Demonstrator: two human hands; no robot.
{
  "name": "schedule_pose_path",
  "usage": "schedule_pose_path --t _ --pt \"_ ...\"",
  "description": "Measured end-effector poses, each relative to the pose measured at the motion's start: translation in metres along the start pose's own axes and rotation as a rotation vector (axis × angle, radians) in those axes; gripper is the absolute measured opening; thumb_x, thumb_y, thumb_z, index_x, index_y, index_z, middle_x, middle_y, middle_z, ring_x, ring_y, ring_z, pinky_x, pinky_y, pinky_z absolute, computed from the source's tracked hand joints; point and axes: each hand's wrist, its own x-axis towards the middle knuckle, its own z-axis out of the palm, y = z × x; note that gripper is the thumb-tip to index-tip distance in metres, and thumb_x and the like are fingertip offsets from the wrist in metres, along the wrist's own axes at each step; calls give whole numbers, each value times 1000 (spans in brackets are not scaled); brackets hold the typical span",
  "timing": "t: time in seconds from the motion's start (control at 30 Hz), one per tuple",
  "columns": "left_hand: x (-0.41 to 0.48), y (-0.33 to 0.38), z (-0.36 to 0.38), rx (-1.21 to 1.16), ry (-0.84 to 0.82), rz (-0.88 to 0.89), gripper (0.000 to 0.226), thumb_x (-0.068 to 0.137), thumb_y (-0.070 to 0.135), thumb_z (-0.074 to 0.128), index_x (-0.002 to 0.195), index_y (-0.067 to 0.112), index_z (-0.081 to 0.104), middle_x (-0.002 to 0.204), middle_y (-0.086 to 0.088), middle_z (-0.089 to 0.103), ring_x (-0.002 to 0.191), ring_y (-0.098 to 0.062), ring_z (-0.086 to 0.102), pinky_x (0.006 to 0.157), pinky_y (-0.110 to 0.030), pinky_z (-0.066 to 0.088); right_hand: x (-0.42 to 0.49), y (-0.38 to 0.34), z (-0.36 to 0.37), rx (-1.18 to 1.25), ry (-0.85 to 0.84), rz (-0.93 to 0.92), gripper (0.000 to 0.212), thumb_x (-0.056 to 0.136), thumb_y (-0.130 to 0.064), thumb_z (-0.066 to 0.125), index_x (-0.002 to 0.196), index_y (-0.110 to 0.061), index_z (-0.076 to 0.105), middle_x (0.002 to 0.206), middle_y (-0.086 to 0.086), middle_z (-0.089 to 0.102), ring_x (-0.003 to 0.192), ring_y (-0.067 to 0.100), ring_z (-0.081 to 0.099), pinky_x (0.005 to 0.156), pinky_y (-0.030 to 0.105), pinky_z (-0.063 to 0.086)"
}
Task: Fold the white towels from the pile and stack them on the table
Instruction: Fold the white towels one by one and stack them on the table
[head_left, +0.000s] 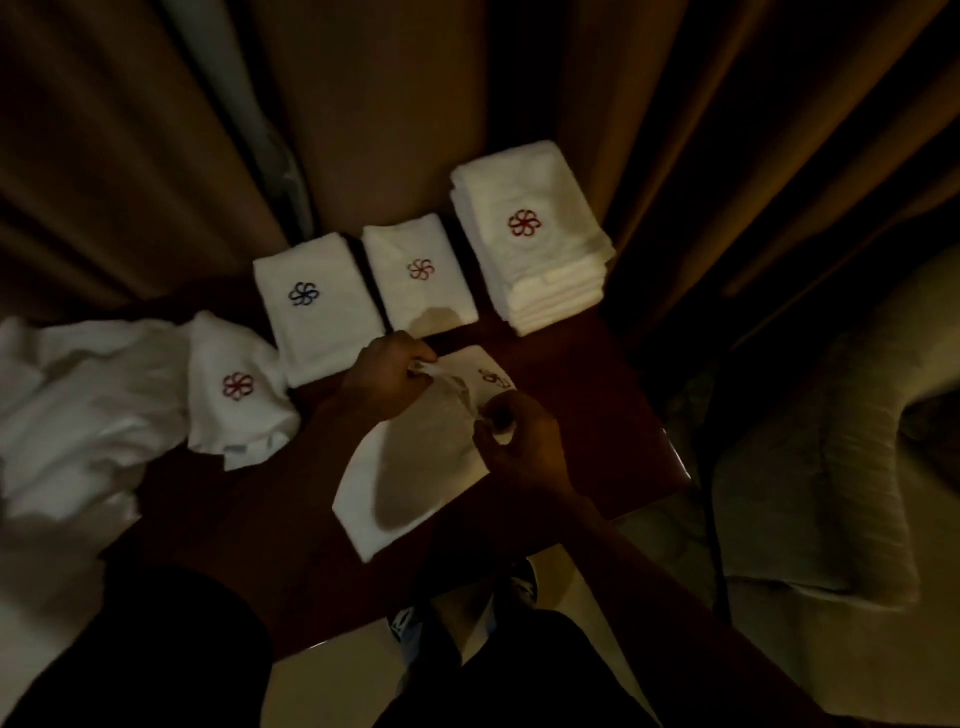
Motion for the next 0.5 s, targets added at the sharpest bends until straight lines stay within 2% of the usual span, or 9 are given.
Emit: schedule_pose_path --t 0.1,0.23,0.3,0.4,0.5 --pt "-30 -31 -8 -4 16 -32 29 76 7 76 105 13 75 113 -12 68 105 -33 65 93 -36 52 -9 -18 28 -55 -118 -77 17 82 -17 75 95 -10 68 91 2 69 82 18 65 72 28 51" --pt "-69 -62 -10 2 50 -78 29 75 23 68 103 17 73 116 -10 67 105 -35 65 90 -40 53 -25 -31 63 -59 -249 -94 20 82 -16 75 101 -11 70 97 4 72 87 21 67 76 28 51" --pt "-86 -75 -9 7 67 -109 26 78 21 74 103 20 70 116 -6 67 101 -33 66 85 -38 52 -32 -35 76 -51 -307 -94 27 83 -17 75 108 -10 71 103 5 72 94 23 68 82 31 53" --pt "-106 -92 -5 -18 89 -149 30 81 19 74 110 18 67 116 -5 66 101 -30 64 87 -38 49 -38 -39 91 -50 -369 -104 30 82 -16 77 111 -9 72 106 7 73 95 23 69 84 31 54" --pt "-121 -108 -3 -26 56 -140 30 83 16 70 112 14 65 114 -10 64 102 -34 63 86 -45 51 -43 -41 105 -50 -434 -115 28 82 -15 76 109 -9 73 105 7 73 92 24 69 82 28 51"
